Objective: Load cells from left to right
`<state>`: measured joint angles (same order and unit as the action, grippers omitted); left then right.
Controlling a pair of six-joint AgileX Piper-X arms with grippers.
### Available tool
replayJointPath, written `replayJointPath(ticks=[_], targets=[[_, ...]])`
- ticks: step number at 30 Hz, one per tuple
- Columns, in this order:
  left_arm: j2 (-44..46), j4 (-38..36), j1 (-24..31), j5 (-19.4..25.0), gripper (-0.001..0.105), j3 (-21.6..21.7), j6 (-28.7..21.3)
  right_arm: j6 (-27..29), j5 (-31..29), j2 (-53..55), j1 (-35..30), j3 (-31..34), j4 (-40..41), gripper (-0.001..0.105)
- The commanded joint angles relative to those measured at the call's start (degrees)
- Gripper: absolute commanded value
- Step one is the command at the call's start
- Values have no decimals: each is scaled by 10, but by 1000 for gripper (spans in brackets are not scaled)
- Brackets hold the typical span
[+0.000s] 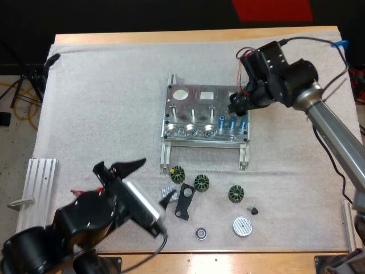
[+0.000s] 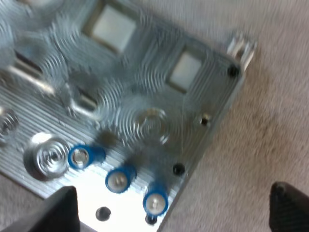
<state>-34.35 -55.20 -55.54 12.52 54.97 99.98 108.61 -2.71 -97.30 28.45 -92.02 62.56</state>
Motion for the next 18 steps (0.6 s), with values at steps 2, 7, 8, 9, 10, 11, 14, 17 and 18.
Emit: replayJointPath(ticks=[2,7,8,9,10,11,14,17,18], targets=[[-21,23,36,12,76,2,-30,5,4,24,-3,13,-36,77],[-75,97,151,-14,76,2,-90,5,4,51,-3,45,-92,77],[-89,121,186,-39,76,2,-103,5,4,58,-3,55,-105,77],[-100,140,215,-68,76,2,-109,5,4,63,-5,64,-115,77],[-106,154,237,-83,76,2,-115,5,4,65,-6,70,-121,77],[-116,168,264,-107,76,2,-120,5,4,69,-10,76,-127,77],[-140,196,332,-157,76,2,-120,5,4,75,-36,84,-127,77],[-153,204,388,-165,76,2,-120,5,4,80,-73,84,-127,77],[-154,205,395,-168,76,2,-122,5,4,83,-81,84,-127,77]])
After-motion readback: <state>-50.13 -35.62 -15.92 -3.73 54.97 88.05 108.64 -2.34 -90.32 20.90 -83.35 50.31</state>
